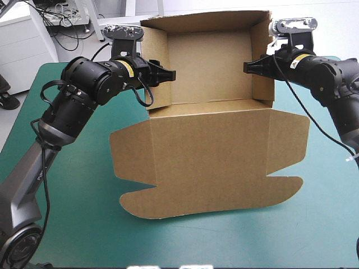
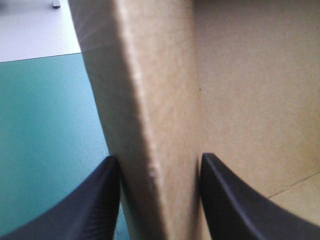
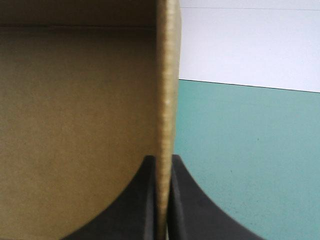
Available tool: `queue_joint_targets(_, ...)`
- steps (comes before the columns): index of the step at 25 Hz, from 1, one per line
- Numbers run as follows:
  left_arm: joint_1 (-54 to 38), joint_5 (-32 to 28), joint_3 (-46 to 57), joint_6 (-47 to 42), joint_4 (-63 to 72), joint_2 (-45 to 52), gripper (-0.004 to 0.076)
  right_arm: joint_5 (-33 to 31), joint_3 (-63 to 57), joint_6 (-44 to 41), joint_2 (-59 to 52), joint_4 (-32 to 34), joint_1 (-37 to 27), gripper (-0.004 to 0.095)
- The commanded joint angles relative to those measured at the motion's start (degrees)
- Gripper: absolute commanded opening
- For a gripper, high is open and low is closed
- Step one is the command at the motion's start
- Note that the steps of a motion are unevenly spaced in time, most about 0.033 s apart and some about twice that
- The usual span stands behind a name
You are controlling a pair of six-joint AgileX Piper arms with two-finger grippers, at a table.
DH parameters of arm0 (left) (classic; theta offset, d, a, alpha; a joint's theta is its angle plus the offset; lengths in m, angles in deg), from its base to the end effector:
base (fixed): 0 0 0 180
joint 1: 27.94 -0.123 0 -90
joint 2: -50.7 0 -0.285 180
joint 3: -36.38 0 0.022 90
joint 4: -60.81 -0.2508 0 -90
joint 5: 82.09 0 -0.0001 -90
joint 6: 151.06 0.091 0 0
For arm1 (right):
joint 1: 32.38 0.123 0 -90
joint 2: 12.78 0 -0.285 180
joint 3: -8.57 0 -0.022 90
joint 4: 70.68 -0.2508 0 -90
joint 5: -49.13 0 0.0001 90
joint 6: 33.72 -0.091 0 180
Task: Fold the box
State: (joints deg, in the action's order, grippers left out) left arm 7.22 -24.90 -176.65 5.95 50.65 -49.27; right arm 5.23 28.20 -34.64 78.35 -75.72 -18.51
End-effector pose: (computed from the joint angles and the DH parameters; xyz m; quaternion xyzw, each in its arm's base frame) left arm 0.2909 -0.1884 0.4721 0.1008 0.8743 -0.1497 0.4507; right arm 0.3079 0.0818 0.4695 -0.0848 0.8402 0.1111 0.5239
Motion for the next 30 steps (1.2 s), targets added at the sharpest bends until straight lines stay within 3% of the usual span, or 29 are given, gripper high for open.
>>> queue_joint_targets(1,0.6,-2.3,-3.4,-1.0,-1.1,0.8,0.0219,4.8,1.7,-0.3,-1.7,-1.6,0.0,-0.0017)
queue_joint_targets(5,0.6,-1.6,-3.4,-1.0,-1.7,0.1,0.0027,4.6,1.7,-0.2,-1.6,-1.6,0.0,-0.0017)
queue_joint_targets(7,0.6,-1.3,-3.4,-0.7,-1.7,-0.4,-0.0031,4.6,1.7,-0.1,-1.6,-1.6,0.0,-0.0017)
queue_joint_targets(12,0.6,-1.0,-3.4,-0.5,-2.6,-2.0,-0.0030,1.7,1.7,0.9,-1.2,-1.0,0.0,-0.0018)
queue_joint_targets(23,0.6,9.6,-3.4,5.4,-4.5,-12.6,-0.0023,-21.1,1.7,3.4,9.9,-0.2,0.0,-0.0018)
queue_joint_targets(30,-2.2,10.6,-3.4,9.3,4.6,-19.4,-0.0008,-23.0,1.7,3.6,15.2,-2.4,0.0,-0.0018)
